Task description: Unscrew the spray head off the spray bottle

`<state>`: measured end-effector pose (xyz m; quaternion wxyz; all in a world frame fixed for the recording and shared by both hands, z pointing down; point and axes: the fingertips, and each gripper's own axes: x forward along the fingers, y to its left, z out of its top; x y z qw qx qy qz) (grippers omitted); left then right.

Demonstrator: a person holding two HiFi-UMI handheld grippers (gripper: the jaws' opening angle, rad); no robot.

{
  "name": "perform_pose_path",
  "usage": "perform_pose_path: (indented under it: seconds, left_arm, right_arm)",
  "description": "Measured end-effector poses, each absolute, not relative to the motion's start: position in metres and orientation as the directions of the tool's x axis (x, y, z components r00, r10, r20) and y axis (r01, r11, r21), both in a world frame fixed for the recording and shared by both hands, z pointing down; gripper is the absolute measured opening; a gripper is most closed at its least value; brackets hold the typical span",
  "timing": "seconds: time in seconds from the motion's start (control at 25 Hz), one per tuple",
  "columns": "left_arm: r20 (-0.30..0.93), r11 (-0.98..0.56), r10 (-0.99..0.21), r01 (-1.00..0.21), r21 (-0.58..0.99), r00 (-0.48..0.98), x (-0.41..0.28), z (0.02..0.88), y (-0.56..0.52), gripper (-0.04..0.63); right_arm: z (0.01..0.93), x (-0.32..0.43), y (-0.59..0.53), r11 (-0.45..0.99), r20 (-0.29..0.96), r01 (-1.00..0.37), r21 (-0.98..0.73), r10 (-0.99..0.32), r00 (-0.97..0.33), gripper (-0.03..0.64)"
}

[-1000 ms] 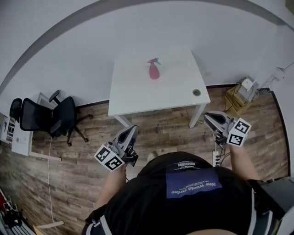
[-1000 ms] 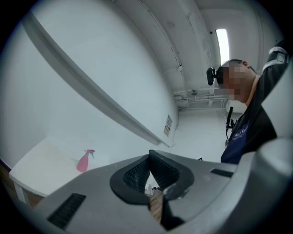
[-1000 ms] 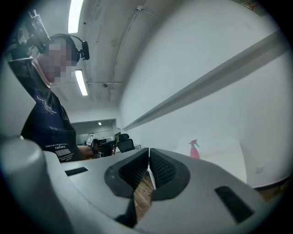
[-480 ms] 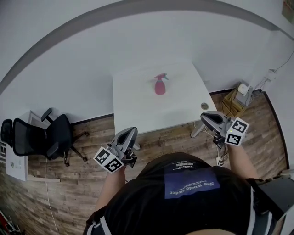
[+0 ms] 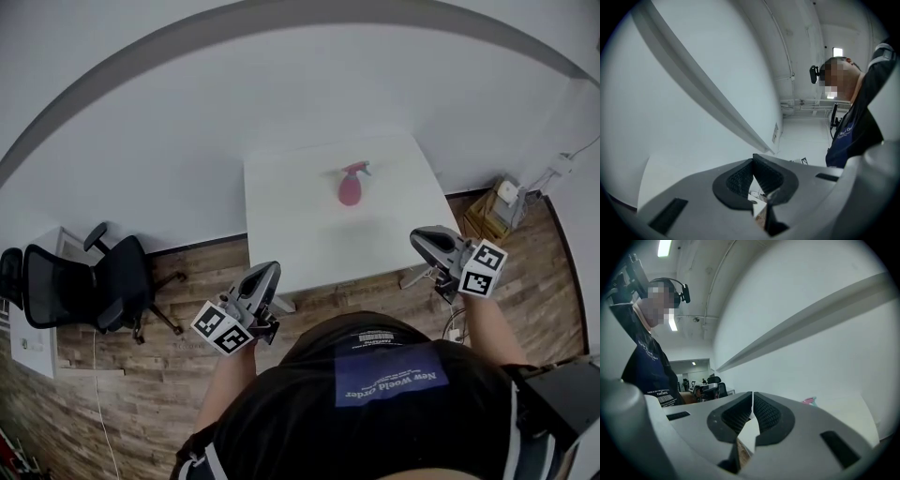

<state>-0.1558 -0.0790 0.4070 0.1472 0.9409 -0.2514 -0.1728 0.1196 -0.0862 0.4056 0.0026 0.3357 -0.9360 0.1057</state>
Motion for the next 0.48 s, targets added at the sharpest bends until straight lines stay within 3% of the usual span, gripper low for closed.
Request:
perform_pose_path:
  seconds: [0.24,0.48]
  left_arm:
    - [-0.225,-0.81,-0.548,-0.444,0.383,0.806,-0.153,0.417,-0.136,0.002]
    - [-0.202,-0.769,-0.613,-0.518,0.374,0.764,-0.119,0.411,-0.181,0.002]
  right_arm:
    - [0.414,0.124,-0.159,0.759,0.072,-0.614,-0.217,-0.614,-0.786,-0.002]
    - [0.417,0.149,-0.228,0.824,0.054,-0.52,-0.226,-0.522,-0.851,-0.002]
